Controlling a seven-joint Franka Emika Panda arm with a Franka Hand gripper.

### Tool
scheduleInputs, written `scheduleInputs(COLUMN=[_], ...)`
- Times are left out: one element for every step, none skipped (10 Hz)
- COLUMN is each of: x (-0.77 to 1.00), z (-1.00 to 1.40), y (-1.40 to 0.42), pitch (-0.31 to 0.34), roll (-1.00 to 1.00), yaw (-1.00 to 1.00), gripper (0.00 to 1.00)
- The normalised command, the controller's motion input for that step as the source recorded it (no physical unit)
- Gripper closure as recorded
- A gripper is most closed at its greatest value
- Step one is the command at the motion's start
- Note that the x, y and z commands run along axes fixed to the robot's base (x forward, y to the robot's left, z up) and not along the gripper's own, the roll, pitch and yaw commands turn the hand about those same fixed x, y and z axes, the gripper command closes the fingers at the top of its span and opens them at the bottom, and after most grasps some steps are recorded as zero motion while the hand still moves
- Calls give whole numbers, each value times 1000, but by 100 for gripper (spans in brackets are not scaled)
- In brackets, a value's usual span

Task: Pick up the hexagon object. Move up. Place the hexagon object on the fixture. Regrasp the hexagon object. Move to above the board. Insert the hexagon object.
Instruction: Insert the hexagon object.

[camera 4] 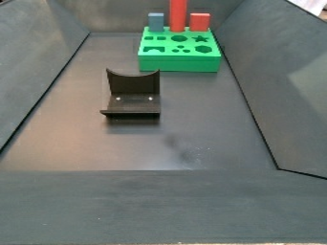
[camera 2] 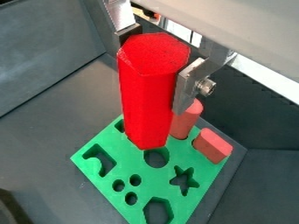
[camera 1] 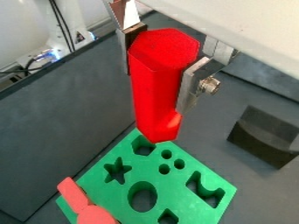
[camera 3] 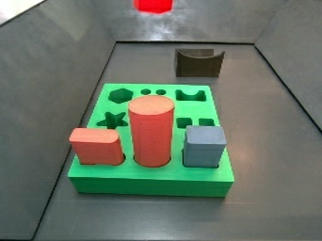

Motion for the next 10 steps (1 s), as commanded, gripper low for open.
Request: scheduleInputs(x=[-17,0,-71,-129,-94,-177,-226,-217,-246,-214], z=[-389,-394,-446,-463,-457,-466,-414,-383,-446,-471], y=[217,231,194,197,217,163,169,226,214,220], pitch=[-140,-164,-166,-171,-163,-159,-179,-164,-140,-133], roll=[-236,-220,-184,-197,-206,-179,-190,-166,-154,-164], yaw=[-229,-220,-231,-249,-231,-246,-300,-289,-271,-257], gripper=[100,100,100,100,100,100,100,100,100,100])
